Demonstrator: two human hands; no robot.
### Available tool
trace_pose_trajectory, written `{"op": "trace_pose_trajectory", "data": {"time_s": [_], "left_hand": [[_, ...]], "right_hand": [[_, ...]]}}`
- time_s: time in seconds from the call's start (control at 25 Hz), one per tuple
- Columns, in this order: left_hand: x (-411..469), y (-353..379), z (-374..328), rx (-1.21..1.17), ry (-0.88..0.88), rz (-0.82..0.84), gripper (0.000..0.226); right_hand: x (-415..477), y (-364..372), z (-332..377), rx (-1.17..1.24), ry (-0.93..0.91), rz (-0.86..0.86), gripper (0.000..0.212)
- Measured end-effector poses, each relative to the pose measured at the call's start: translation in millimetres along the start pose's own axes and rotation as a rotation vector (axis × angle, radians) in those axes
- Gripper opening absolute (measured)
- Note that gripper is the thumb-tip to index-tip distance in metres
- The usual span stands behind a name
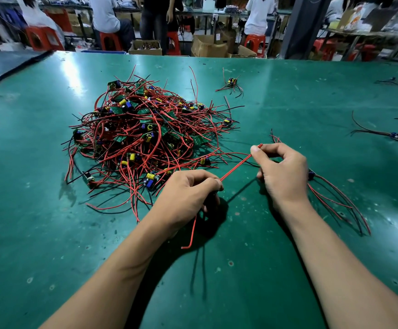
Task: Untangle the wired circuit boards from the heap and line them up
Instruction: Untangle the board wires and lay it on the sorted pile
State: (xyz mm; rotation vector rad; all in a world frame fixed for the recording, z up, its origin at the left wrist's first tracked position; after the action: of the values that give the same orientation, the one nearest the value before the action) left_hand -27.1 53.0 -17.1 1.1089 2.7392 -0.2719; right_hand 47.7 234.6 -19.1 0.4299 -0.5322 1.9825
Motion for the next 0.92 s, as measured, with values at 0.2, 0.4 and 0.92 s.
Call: {"op": "trace_pose_trajectory", "data": {"time_s": [0.2,0.4,0.92], "left_hand": [[-0.4,-0.5,1.6,0.010,-0.008,-0.018,0.018],[-2.4,-2.3,0.1,0.000,0.002,0.004,0.017],[-4.0,-3.9,-0.4,-0.023,0.001,-0.006,0.015]], "right_hand": [[-4.0,-1.9,8.0,-0.275,-0.404,-0.050,0.008],[1.3,1.4,3.6,0.156,0.135,-0.028,0.017],[2.8,0.5,16.3,0.844,0.689,0.119,0.021]]}}
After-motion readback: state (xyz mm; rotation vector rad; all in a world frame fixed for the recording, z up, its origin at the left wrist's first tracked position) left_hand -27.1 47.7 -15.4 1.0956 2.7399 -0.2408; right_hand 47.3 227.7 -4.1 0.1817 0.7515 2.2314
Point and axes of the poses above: each hand's wrist, its own x-axis towards the middle knuckle, its own y-axis out of the palm, z = x × y, the point moved 2 cm from there along x, towards the middle knuckle, and after that the axes turned 13 degrees about -y, right-handed, at the moved point
